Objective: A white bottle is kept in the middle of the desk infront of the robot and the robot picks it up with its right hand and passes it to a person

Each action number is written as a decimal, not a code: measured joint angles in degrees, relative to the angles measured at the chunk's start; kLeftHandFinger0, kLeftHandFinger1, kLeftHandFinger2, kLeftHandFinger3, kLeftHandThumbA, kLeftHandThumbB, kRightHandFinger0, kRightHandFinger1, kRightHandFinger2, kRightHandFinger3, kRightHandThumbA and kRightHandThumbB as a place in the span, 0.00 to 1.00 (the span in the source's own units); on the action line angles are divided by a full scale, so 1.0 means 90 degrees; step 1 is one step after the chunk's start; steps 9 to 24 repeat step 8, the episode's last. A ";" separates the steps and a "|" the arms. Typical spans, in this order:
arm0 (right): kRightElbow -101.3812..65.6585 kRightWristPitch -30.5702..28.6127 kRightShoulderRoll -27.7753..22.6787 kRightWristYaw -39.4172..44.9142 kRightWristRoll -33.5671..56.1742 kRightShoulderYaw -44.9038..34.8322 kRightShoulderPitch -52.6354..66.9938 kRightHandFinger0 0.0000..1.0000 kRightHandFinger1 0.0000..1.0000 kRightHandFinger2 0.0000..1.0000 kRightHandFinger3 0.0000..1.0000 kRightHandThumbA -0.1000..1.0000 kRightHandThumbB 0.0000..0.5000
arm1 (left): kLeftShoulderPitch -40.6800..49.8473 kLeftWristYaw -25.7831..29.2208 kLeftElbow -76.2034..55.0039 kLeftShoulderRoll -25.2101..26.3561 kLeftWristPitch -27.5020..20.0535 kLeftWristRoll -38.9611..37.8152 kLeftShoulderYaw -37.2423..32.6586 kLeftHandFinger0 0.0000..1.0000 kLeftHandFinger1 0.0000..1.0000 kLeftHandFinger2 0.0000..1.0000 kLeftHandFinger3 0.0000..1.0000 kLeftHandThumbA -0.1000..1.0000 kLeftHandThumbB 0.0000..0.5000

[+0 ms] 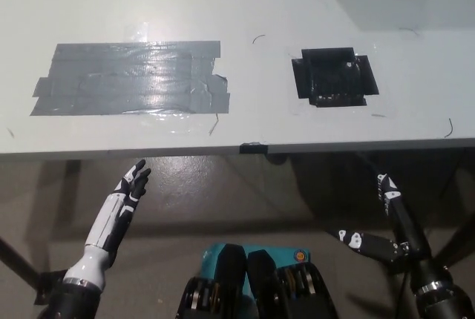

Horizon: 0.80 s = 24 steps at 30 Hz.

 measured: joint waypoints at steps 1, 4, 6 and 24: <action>0.0000 -0.0003 0.0000 0.0002 0.0000 0.0000 0.0001 1.00 1.00 1.00 1.00 0.97 0.63 | 0.0001 0.0000 0.0000 0.0000 0.0000 0.0000 0.0000 0.99 1.00 1.00 1.00 0.97 0.26; 0.0017 -0.0051 0.0000 0.0047 0.0000 0.0000 0.0012 1.00 1.00 1.00 1.00 0.96 0.61 | 0.0015 0.0000 0.0000 -0.0003 0.0000 0.0001 0.0000 0.99 1.00 1.00 1.00 0.95 0.25; 0.0025 -0.0068 0.0000 0.0065 0.0000 0.0000 0.0017 1.00 1.00 1.00 1.00 0.95 0.60 | 0.0019 0.0000 0.0000 -0.0003 0.0000 0.0001 0.0000 0.99 1.00 1.00 1.00 0.95 0.24; 0.0030 -0.0086 0.0000 0.0083 0.0001 -0.0001 0.0022 1.00 1.00 1.00 1.00 0.95 0.59 | 0.0034 0.0000 -0.0001 -0.0005 -0.0001 -0.0001 0.0002 0.98 1.00 1.00 1.00 0.95 0.24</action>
